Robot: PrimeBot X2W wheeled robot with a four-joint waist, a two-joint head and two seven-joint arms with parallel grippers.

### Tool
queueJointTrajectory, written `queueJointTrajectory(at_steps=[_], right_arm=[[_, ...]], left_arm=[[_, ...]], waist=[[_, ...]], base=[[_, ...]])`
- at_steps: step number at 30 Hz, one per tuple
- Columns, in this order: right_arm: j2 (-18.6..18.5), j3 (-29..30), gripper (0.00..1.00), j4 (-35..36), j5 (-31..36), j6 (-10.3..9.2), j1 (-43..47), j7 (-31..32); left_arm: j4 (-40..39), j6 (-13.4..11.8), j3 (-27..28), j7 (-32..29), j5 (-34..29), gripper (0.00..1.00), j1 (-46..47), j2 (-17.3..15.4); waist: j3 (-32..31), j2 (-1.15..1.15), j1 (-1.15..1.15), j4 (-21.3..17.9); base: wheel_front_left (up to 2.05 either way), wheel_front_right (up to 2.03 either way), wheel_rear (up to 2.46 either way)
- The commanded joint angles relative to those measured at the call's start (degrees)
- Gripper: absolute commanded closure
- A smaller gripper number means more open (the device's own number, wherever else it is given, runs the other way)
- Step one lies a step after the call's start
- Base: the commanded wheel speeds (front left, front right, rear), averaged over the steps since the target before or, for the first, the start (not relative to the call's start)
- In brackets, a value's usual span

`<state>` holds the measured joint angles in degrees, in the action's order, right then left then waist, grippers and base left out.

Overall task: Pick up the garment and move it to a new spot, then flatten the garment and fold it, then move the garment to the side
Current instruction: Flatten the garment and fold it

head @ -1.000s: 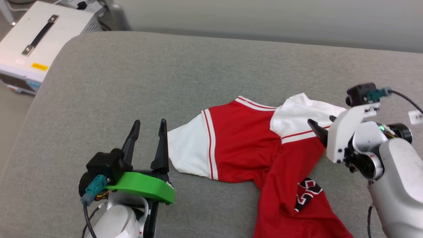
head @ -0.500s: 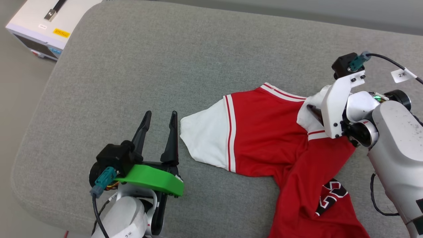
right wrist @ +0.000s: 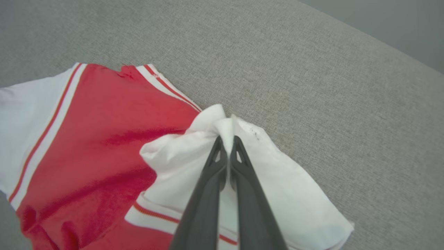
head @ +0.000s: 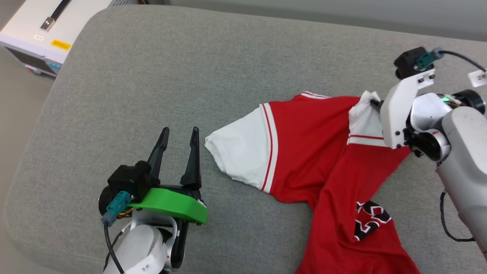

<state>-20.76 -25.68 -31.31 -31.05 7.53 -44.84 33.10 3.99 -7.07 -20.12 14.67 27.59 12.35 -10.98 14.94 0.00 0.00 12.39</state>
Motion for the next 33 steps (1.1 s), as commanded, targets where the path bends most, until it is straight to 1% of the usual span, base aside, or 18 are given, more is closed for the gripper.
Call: queueJointTrajectory(at_steps=[1,4,8,12,13,16,19,22,24,25,26,27,33], right_arm=[[-0.85,0.54,1.0,1.2,-0.39,-0.04,0.43,-0.66],[-2.54,1.6,1.0,5.25,-0.16,-0.04,3.45,-2.15],[-3.96,5.52,1.0,11.26,0.46,-0.04,10.38,-4.36],[-2.93,11.85,1.0,17.53,1.74,-0.04,20.4,-5.81],[-2.2,13.96,1.0,19.12,2.4,-0.04,23.42,-6.27],[1.71,20.28,1.0,22.93,3.88,-0.04,31.8,-7.07],[5.58,26.18,1.0,24.76,5.58,-0.04,38.16,-7.28],[9.2,31.01,1.0,25.33,6.42,-0.04,41.97,-7.6],[12.26,35.54,1.0,22.85,8.39,-0.04,44.43,-7.39],[12.93,35.75,0.88,22.19,8.37,-0.04,44.54,-7.82],[13.18,35.78,0.69,21.85,8.51,-0.04,44.53,-8.36],[13.58,35.89,0.0,21.43,8.56,-0.04,44.48,-9.07],[14.79,37.4,0.0,21.59,10.08,-0.04,44.13,-16.86]], left_arm=[[0.14,0.29,0.27,0.32,-0.44,0.0,-0.54,0.08],[0.25,0.31,0.62,0.32,-0.5,0.0,-1.32,-0.07],[0.2,0.12,0.75,0.3,-0.38,0.0,-2.46,-0.36],[0.05,-0.19,0.77,-0.12,-0.2,0.0,-3.42,-0.84],[0.0,-0.27,0.76,-0.28,-0.14,0.0,-3.65,-0.94],[-0.14,-0.53,0.78,-0.75,0.09,0.0,-4.29,-1.24],[-0.42,-0.71,0.7,-1.2,0.27,0.0,-4.73,-1.44],[-0.71,-0.71,0.46,-1.76,0.36,0.0,-4.9,-1.71],[-0.99,-0.68,0.01,-2.48,0.35,0.0,-4.77,-2.02],[-1.05,-0.69,-0.07,-2.6,0.37,0.0,-4.73,-2.07],[-1.08,-0.7,-0.1,-2.66,0.39,0.0,-4.71,-2.12],[-1.09,-0.75,-0.09,-2.74,0.42,0.0,-4.73,-2.21],[-1.06,-0.92,-0.06,-2.93,0.73,0.0,-5.03,-2.54]], waist=[[-1.1,0.0,0.0,-1.06],[-2.14,0.0,0.0,-2.03],[-3.18,0.0,0.0,-3.2],[-3.99,0.0,0.0,-4.34],[-4.18,0.0,0.0,-4.6],[-4.76,0.0,0.0,-5.42],[-5.05,0.0,0.0,-6.04],[-5.19,0.0,0.0,-6.58],[-5.15,0.0,0.0,-6.73],[-5.04,0.0,0.0,-6.7],[-4.96,0.0,0.0,-6.68],[-4.9,0.0,0.0,-6.71],[-5.19,0.0,0.0,-6.49]], base=[[0.0,0.0,0.0],[0.0,0.0,0.0],[0.0,0.0,0.0],[0.0,0.0,0.0],[0.0,0.0,0.0],[0.0,0.0,0.0],[0.0,0.0,0.0],[0.0,0.0,0.0],[0.0,0.0,0.0],[0.0,0.0,0.0],[0.0,0.0,0.0],[0.0,0.0,0.0],[0.0,0.0,0.0]])
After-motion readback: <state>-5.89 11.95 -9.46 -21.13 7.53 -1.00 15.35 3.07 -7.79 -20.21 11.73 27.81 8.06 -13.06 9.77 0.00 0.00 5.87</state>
